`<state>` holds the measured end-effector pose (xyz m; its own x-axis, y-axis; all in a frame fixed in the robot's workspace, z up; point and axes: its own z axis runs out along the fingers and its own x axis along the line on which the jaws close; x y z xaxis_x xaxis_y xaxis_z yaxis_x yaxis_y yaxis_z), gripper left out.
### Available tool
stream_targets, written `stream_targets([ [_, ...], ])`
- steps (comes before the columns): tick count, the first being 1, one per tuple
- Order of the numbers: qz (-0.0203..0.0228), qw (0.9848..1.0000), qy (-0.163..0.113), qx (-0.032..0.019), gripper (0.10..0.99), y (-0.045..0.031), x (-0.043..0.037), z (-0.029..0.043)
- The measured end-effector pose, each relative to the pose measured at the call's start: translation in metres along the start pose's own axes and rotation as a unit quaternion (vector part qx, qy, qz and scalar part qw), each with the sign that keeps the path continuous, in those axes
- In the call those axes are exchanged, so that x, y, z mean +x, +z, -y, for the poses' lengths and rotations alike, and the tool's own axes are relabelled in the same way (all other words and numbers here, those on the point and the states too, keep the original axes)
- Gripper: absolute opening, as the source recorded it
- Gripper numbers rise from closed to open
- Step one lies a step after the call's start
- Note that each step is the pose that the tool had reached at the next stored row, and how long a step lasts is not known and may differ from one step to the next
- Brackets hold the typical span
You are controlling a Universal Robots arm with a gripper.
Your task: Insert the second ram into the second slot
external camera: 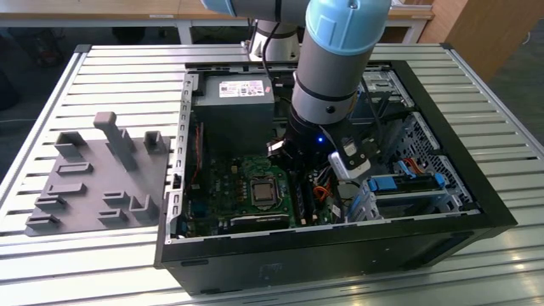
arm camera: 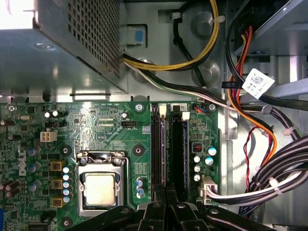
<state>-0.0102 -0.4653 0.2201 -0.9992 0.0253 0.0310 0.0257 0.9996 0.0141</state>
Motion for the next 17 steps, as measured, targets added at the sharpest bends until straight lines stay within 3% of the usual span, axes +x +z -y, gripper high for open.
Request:
stream_targets([
  [5,0.0001,1.0000,0.000,0.0000,0.118,-0.0001,0.0000,0.0000],
  [11,0.0002,1.0000,0.000,0.0062,0.118,-0.0003,0.0000,0.0000],
  [17,0.0001,1.0000,0.000,0.0065,0.118,0.0005,0.0000,0.0000],
])
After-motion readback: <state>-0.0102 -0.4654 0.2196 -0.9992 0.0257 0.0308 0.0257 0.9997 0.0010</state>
